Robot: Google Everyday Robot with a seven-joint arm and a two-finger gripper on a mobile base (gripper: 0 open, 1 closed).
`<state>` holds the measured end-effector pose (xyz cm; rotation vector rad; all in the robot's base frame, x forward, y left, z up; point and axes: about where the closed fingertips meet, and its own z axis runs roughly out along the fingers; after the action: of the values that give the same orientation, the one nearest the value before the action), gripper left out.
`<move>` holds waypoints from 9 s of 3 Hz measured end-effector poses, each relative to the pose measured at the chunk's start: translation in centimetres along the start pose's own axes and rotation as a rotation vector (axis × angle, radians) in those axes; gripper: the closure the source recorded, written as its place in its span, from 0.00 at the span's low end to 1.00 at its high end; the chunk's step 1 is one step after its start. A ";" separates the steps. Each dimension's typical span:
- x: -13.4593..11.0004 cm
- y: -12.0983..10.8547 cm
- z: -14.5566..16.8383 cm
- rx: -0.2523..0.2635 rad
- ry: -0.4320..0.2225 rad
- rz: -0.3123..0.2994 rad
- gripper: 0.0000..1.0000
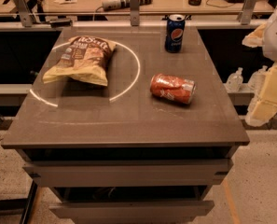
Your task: Place coke can upright
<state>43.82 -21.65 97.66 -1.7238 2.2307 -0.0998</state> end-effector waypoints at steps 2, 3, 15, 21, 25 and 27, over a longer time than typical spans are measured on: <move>-0.3 -0.1 0.2 -0.009 0.013 -0.002 0.00; -2.0 -0.4 1.7 -0.057 0.077 -0.011 0.00; -9.5 -7.6 20.4 -0.195 0.209 0.102 0.41; -13.8 -9.4 8.5 -0.044 -0.231 0.008 1.00; -9.2 -6.6 6.0 -0.242 -1.028 0.094 1.00; -6.4 -5.3 9.2 -0.220 -1.139 0.125 1.00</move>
Offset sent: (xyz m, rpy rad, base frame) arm 0.0053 0.0053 -0.0087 -0.0265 0.0540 0.0030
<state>52.85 -15.69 91.58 -1.1961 1.4678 0.9352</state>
